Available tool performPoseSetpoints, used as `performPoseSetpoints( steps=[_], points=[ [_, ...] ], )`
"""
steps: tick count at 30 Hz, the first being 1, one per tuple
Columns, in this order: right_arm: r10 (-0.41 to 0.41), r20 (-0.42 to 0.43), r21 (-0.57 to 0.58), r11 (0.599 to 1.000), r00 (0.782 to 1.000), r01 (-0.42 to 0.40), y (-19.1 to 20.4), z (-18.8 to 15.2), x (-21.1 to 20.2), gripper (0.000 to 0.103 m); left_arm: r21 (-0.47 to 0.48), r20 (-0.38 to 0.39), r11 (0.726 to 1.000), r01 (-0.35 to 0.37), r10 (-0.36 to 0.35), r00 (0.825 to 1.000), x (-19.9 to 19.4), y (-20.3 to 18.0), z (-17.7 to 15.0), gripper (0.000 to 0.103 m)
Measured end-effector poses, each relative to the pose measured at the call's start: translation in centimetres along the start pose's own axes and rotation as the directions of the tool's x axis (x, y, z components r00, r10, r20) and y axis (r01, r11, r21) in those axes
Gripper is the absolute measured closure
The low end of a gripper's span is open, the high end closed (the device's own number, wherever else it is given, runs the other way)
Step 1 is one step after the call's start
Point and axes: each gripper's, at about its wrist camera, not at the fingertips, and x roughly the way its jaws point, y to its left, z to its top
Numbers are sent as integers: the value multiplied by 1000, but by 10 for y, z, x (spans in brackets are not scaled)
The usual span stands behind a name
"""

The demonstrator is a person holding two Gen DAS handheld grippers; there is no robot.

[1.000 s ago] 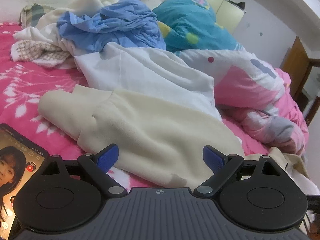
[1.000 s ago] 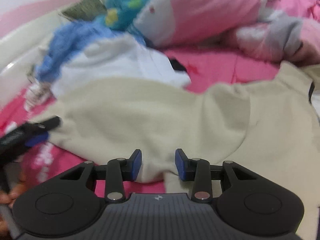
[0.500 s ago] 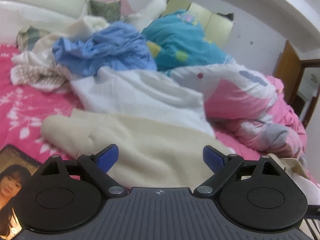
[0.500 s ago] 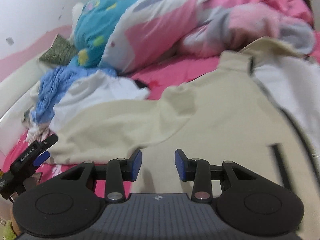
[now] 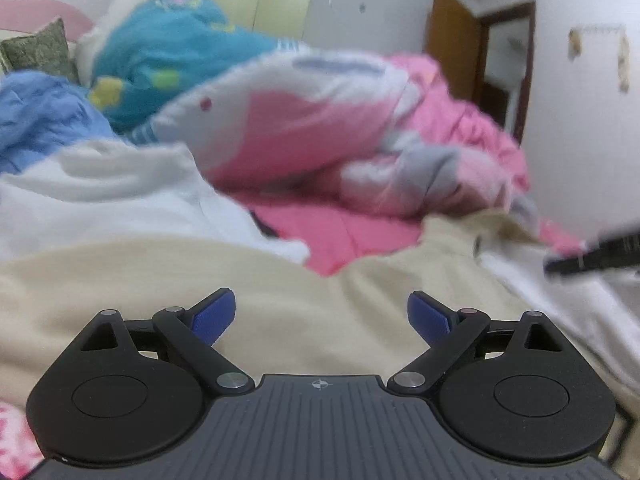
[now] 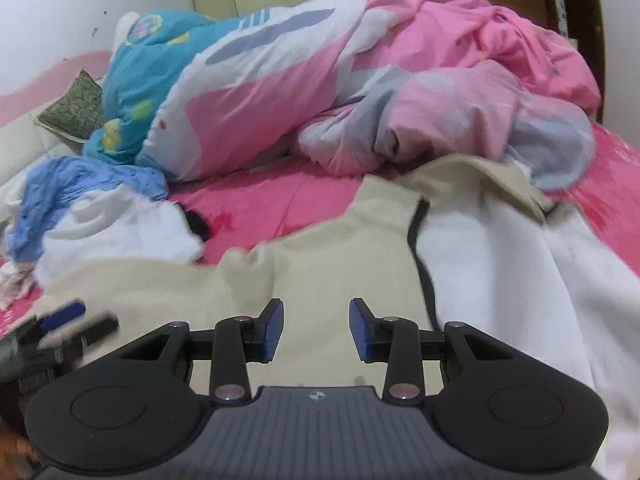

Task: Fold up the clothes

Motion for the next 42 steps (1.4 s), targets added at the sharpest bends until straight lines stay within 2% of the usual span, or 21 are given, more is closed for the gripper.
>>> performPoseSetpoints(
  steps=[2,6,8,10,12,14,17,19,23,24,28,30,35,39,42],
  points=[
    [0,-12,-20,1000,1000,-1,-6,19,30,65,-11,-47,1000,-14,14,999,16,0,-1,15],
    [40,-55,-69,997,998,-44,-15,50,102,65,-31,-141,999,-44,39,989,48,1,-4,15],
    [61,-72,-93,993,996,-68,-17,61,138,65,-18,-144,998,-59,56,988,48,0,-7,15],
    [-39,-77,-128,991,996,29,-24,61,175,65,-9,-143,997,-74,72,987,48,-2,-8,15],
    [-137,-77,-161,979,988,123,-31,61,211,66,-12,-141,996,-86,83,987,47,-1,-9,15],
    [-109,-24,-95,990,994,106,-45,65,217,65,-22,-140,996,-92,88,986,46,2,-9,15],
    [-144,-14,-106,984,989,142,-41,70,217,65,-27,-137,995,-96,92,986,41,6,-9,15],
    [-198,1,-125,972,980,197,-35,72,211,64,-30,-134,995,-93,88,987,40,7,-9,15],
    [-192,37,-45,980,981,193,-42,79,159,64,-38,-129,996,-85,80,988,39,8,-9,15],
    [-170,36,-24,985,985,171,-42,81,140,64,-42,-126,996,-81,75,989,38,9,-9,15],
    [-95,62,-35,995,994,97,-37,66,29,64,-60,-97,996,-69,63,993,33,10,-8,15],
    [-89,89,-61,994,992,95,-34,46,-38,64,-61,-57,996,-71,68,996,27,9,-6,14],
    [-125,79,19,992,989,124,-44,-33,-120,64,-17,56,1000,-26,27,998,0,-3,-9,12],
    [-153,69,82,986,986,148,-53,-97,-185,64,44,25,995,91,-92,995,-41,-38,-22,11],
    [-174,60,131,978,983,165,-60,-144,-234,63,94,-10,979,181,-181,983,-72,-66,-34,10]
  ],
)
